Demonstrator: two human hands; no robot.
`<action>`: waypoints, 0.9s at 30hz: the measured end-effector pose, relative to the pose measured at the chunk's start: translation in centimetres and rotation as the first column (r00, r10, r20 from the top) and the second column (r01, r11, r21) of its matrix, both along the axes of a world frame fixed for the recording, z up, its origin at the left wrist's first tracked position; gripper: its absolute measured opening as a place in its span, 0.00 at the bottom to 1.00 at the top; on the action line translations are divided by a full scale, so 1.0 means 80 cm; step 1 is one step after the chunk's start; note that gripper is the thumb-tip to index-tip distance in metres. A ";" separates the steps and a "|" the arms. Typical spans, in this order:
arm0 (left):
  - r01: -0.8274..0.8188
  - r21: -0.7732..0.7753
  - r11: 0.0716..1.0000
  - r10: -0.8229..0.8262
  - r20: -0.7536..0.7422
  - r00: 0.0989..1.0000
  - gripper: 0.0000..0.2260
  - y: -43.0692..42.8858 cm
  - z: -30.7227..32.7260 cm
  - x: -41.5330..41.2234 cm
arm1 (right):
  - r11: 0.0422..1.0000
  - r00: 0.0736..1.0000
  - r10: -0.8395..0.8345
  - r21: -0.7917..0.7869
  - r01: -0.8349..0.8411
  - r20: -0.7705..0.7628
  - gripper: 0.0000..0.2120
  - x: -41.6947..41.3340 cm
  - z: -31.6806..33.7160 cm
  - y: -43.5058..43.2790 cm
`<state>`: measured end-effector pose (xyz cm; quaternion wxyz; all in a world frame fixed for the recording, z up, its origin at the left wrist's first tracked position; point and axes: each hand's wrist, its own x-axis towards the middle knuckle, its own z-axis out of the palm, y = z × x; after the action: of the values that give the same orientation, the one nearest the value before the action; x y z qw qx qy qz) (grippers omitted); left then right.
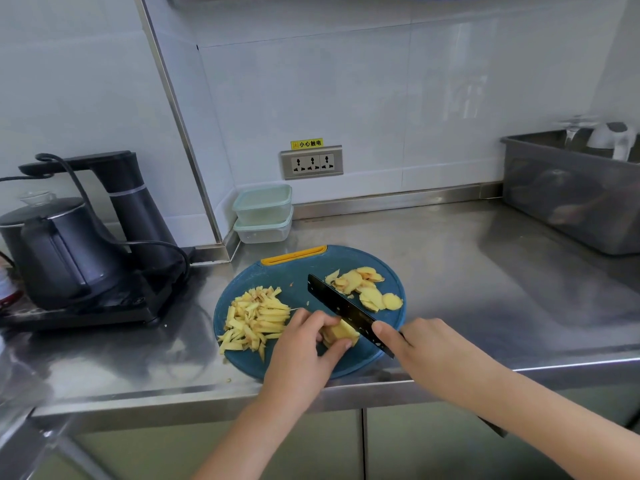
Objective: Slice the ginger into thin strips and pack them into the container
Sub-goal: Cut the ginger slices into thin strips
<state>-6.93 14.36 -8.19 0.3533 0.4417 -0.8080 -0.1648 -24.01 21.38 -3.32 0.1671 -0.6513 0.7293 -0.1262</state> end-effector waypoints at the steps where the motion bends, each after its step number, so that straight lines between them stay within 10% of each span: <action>1: 0.001 0.000 1.000 -0.001 0.001 1.000 0.12 0.001 0.001 0.000 | 1.000 1.000 0.001 -0.001 -0.001 -0.003 0.28 0.000 0.000 0.000; 18: -0.022 -0.003 1.000 0.022 -0.035 0.999 0.13 -0.003 -0.001 0.000 | 0.990 0.998 0.066 0.128 -0.064 -0.012 0.25 0.006 0.009 -0.032; 27: -0.020 -0.013 1.000 0.019 -0.055 0.998 0.12 0.002 0.001 -0.001 | 0.971 0.860 -0.200 0.211 0.111 0.469 0.26 -0.015 -0.006 -0.021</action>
<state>-6.99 14.55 -8.09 0.3802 0.4425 -0.7946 -0.1680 -25.18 19.71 -3.80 0.3917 -0.5198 0.7222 -0.2341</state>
